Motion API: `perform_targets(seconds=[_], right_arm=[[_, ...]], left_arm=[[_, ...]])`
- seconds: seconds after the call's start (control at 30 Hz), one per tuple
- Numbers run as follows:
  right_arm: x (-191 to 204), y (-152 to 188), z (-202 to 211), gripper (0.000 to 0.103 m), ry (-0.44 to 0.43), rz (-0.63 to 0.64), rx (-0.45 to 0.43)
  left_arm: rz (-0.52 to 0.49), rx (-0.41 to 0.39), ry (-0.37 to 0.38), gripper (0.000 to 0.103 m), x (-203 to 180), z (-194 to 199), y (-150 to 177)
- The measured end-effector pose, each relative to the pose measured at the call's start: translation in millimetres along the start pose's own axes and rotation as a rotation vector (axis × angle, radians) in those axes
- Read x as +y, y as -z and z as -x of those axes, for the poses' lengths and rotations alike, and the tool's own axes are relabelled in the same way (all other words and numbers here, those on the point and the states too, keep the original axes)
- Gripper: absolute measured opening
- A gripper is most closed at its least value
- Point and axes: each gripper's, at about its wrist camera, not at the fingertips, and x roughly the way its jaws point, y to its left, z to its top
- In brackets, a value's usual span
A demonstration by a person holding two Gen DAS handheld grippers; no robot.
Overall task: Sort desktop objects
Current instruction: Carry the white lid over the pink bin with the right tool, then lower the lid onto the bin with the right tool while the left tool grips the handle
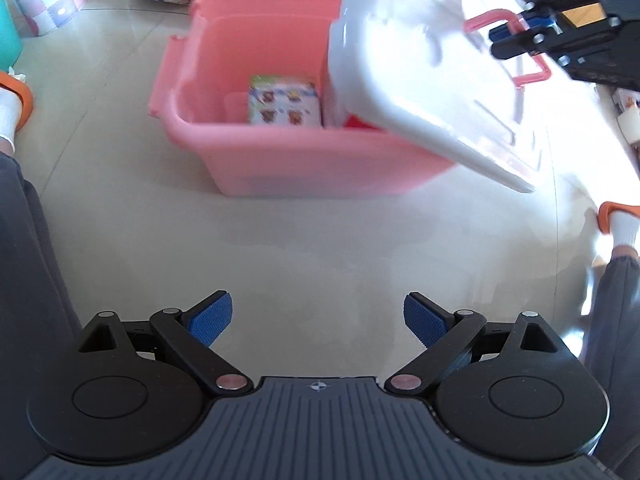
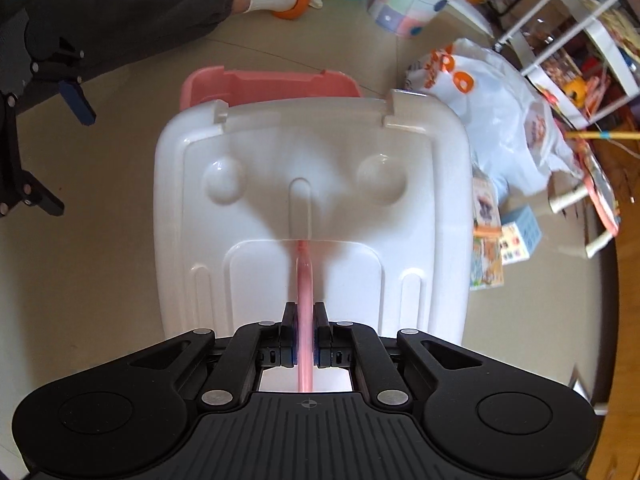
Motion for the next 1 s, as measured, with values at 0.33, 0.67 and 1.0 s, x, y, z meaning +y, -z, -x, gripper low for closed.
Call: perform_targets(seconds=[0.33, 0.67, 1.0], right_arm=[[0.2, -51.0, -31.9, 0.007, -0.037, 0.093, 0.031], [2.7, -82.4, -54.3, 0.007, -0.046, 0.137, 0.031], [0.2, -110.3, -71.9, 0.009, -0.042, 0.142, 0.018]], left_arm=[[-0.009, -0.024, -0.039, 0.095, 31.2, 17.1, -39.1], [0.003, -0.032, -0.04, 0.095, 47.7, 29.7, -47.7], [-0.017, -0.064, -0.055, 0.095, 58.4, 28.3, -68.3]])
